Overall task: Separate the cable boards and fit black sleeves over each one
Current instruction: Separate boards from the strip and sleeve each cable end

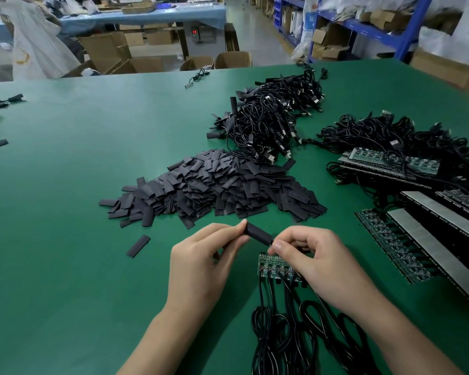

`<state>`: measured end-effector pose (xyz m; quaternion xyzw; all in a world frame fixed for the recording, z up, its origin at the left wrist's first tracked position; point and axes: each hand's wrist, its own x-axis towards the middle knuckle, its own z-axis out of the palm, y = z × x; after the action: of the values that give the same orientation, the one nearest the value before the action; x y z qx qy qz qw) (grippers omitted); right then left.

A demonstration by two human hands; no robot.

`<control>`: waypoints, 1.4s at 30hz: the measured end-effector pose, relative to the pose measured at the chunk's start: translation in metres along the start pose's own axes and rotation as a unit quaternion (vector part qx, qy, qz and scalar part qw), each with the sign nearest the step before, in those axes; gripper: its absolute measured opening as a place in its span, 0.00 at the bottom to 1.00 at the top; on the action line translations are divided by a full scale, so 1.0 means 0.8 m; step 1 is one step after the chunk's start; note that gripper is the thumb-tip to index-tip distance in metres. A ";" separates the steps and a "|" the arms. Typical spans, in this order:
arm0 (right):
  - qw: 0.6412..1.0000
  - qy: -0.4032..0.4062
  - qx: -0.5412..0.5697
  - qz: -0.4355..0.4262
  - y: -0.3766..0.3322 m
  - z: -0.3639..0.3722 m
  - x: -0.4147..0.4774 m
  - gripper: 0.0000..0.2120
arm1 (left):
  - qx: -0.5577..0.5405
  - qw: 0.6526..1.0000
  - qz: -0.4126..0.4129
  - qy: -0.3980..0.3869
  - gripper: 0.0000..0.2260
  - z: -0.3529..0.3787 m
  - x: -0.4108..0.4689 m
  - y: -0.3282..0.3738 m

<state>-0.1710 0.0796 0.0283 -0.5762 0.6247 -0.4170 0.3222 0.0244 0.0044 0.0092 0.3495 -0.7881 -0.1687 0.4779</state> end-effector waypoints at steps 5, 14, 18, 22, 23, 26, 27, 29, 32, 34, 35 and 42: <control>1.000 -0.002 -0.006 -0.009 0.000 0.003 0.000 0.07 | -0.024 0.999 -0.029 0.000 0.07 -0.001 0.001 0.002; 0.982 -0.017 -0.179 -0.055 0.004 -0.014 0.002 0.06 | -0.353 0.887 -0.297 -0.009 0.06 -0.005 0.008 0.010; 0.984 0.036 -0.165 -0.051 0.006 -0.017 0.002 0.07 | -0.265 0.924 -0.275 -0.024 0.05 -0.011 0.011 -0.001; 0.989 0.097 -0.106 -0.031 -0.009 -0.040 0.020 0.08 | -0.017 0.973 -0.227 0.017 0.07 -0.025 0.017 -0.027; 0.988 0.103 -0.109 -0.031 -0.014 -0.049 0.031 0.08 | 0.036 0.976 -0.216 0.017 0.07 -0.030 0.018 -0.033; 0.974 0.125 -0.180 -0.051 -0.036 -0.077 0.093 0.08 | 0.130 0.969 -0.208 0.020 0.09 -0.046 0.021 -0.047; 0.967 0.133 -0.209 -0.055 -0.045 -0.086 0.120 0.08 | 0.154 0.966 -0.209 0.020 0.09 -0.048 0.021 -0.050; 0.958 0.139 -0.243 -0.056 -0.068 -0.101 0.183 0.10 | 0.194 0.957 -0.214 0.018 0.10 -0.050 0.020 -0.051; 0.952 0.128 -0.273 -0.041 -0.109 -0.118 0.257 0.15 | 0.212 0.951 -0.227 0.005 0.10 -0.053 0.020 -0.054; 0.945 0.121 -0.301 -0.034 -0.124 -0.122 0.276 0.20 | 0.189 0.955 -0.227 -0.006 0.10 -0.055 0.021 -0.055; 0.943 0.123 -0.305 -0.047 -0.127 -0.120 0.272 0.20 | 0.173 0.960 -0.220 -0.012 0.09 -0.055 0.021 -0.055; 0.942 -0.065 -0.329 -0.030 -0.046 -0.060 0.107 0.07 | 0.086 0.975 -0.145 -0.143 0.11 -0.026 0.014 -0.029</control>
<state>-0.2077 0.0023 0.0892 -0.6942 0.6873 -0.1598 0.1421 0.0485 -0.0185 0.0127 0.4723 -0.8008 -0.2160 0.2983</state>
